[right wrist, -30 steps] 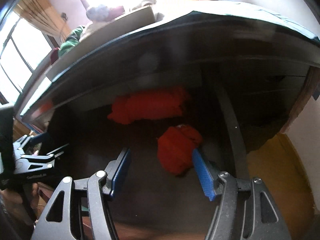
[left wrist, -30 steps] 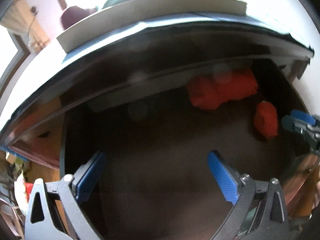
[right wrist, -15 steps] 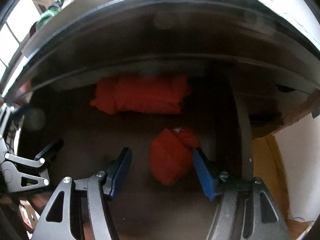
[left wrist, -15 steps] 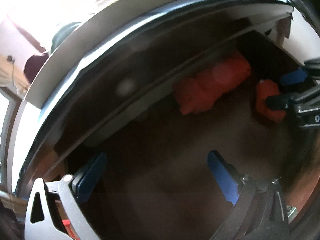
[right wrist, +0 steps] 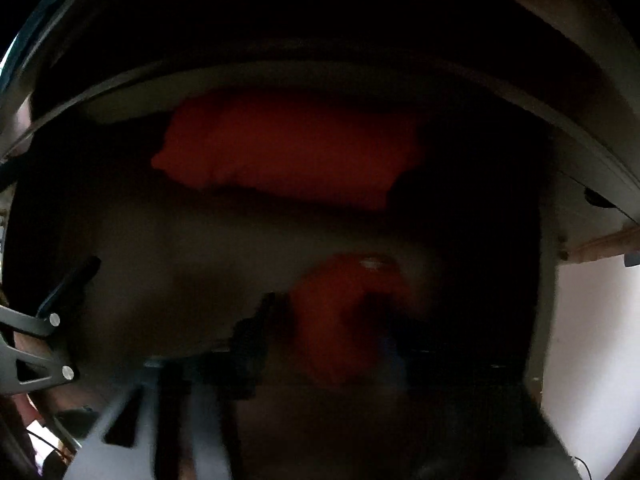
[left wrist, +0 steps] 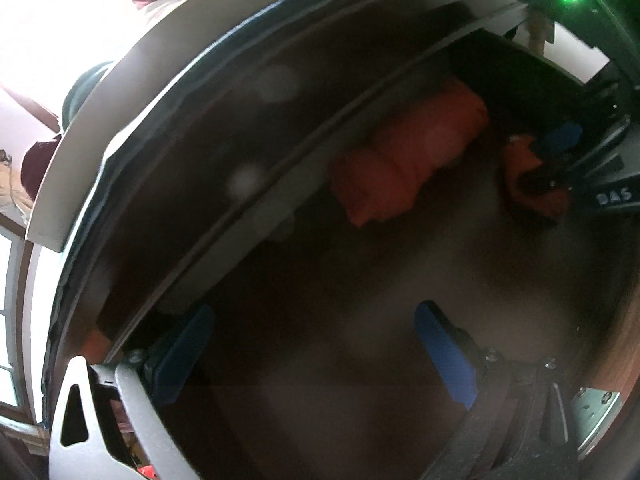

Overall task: Take underwear out of drawer
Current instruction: 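Move both open tools back down into the open drawer toward the red garments, then grasp the red sock with the right tool while the left tool reaches the rolled red garment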

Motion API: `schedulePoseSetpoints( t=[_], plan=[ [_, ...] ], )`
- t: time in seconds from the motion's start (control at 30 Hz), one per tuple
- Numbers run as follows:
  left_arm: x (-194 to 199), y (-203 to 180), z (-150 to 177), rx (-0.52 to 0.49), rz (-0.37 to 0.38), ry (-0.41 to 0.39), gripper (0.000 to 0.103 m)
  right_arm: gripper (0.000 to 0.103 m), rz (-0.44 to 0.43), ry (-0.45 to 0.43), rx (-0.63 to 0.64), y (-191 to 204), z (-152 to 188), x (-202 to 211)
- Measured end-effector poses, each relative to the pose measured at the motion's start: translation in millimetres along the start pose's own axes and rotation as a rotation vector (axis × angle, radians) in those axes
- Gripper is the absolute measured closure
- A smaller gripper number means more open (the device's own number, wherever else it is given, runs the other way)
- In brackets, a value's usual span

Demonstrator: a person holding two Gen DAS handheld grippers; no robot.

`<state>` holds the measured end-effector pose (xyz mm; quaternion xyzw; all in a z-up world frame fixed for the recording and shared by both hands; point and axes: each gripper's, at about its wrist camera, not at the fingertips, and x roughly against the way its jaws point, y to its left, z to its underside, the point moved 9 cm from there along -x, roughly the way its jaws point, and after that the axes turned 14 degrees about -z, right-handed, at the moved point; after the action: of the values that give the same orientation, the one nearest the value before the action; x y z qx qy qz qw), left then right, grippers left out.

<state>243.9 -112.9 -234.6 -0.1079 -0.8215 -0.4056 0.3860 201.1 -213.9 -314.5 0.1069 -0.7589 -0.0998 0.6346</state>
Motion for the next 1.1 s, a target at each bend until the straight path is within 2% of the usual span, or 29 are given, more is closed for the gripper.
schedulePoseSetpoints(
  t=[0.1, 0.17, 0.27, 0.4, 0.53, 0.77, 0.83, 0.87, 1.1],
  plan=[
    [-4.2, -5.5, -4.6, -0.031, -0.006, -0.006, 0.001, 0.074, -0.022, -0.010, 0.006, -0.2, 5.8, 4.9],
    [-1.2, -12.7, -6.5, -0.062, -0.002, -0.026, 0.001, 0.079, -0.050, -0.049, 0.001, -2.3, 9.0, 11.7],
    [2.4, -27.1, -10.2, -0.114, 0.030, -0.052, 0.001, 0.083, -0.153, -0.144, -0.036, 0.7, 13.5, 28.5],
    [-1.9, -42.9, -20.3, -0.169, 0.051, -0.061, 0.001, 0.083, -0.253, -0.291, -0.096, -6.1, 17.9, 56.3],
    [-5.1, -62.8, -33.2, -0.226, 0.106, -0.094, 0.001, 0.083, -0.260, -0.365, -0.090, -12.0, 20.5, 75.9],
    [-15.8, -83.4, -37.9, -0.337, 0.157, -0.130, 0.013, 0.083, -0.287, -0.392, -0.106, -23.7, 19.1, 90.6],
    [-17.2, -89.7, -38.9, -0.376, 0.130, -0.152, 0.013, 0.083, -0.286, -0.399, -0.100, -23.9, 18.5, 88.7],
    [-13.4, -91.4, -28.0, -0.396, 0.116, -0.165, 0.013, 0.083, -0.282, -0.402, -0.095, -15.3, 21.2, 85.7],
    [-2.9, -100.0, -8.6, -0.365, 0.124, -0.169, 0.013, 0.083, -0.284, -0.414, -0.120, -10.3, 22.5, 79.6]
  ],
)
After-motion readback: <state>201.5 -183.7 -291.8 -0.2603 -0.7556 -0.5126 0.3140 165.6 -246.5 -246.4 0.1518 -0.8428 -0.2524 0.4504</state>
